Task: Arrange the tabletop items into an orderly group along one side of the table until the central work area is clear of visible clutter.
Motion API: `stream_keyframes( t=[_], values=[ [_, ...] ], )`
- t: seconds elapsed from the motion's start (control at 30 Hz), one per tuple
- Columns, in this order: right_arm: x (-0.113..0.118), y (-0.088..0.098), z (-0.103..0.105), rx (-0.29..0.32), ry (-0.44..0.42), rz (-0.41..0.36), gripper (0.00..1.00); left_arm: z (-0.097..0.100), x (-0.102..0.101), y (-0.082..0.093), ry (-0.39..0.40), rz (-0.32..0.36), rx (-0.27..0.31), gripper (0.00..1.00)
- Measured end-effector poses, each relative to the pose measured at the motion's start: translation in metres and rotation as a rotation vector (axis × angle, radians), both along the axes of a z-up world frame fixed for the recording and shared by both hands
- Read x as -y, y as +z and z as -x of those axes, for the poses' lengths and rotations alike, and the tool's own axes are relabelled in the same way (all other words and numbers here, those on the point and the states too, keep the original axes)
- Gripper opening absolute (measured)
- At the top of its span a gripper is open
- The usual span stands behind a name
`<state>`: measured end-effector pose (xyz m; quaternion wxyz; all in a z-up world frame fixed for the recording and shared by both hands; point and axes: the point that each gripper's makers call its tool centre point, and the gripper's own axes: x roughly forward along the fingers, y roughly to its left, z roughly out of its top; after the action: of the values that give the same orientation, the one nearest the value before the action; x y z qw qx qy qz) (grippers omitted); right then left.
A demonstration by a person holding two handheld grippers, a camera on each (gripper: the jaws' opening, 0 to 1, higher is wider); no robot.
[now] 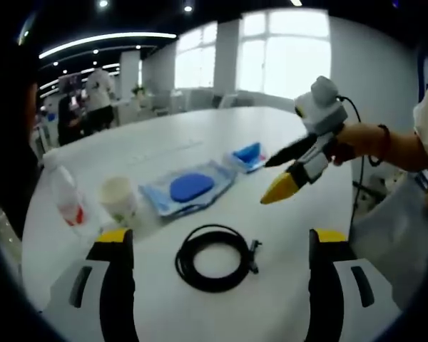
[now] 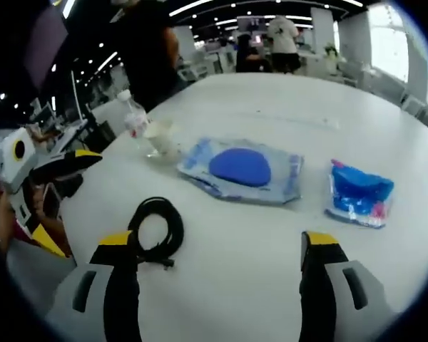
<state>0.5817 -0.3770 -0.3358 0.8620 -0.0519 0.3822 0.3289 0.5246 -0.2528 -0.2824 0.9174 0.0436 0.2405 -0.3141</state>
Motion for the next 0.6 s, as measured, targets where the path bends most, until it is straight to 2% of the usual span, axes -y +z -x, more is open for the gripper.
stream_keyframes(
  t=[0.17,0.4,0.6],
  values=[
    [-0.021,-0.016,0.013,-0.046,0.031,0.023,0.88,-0.002,-0.006,0.003,0.016,-0.002,0.004,1.0],
    [-0.046,-0.032,0.021,-0.065,0.046,0.033,0.78,0.001,-0.007,0.01,0.016,0.023,0.003,1.0],
    [-0.056,-0.05,0.024,-0.076,0.054,0.077,0.68,0.001,-0.009,0.007,0.022,0.014,-0.006,1.0]
  ],
)
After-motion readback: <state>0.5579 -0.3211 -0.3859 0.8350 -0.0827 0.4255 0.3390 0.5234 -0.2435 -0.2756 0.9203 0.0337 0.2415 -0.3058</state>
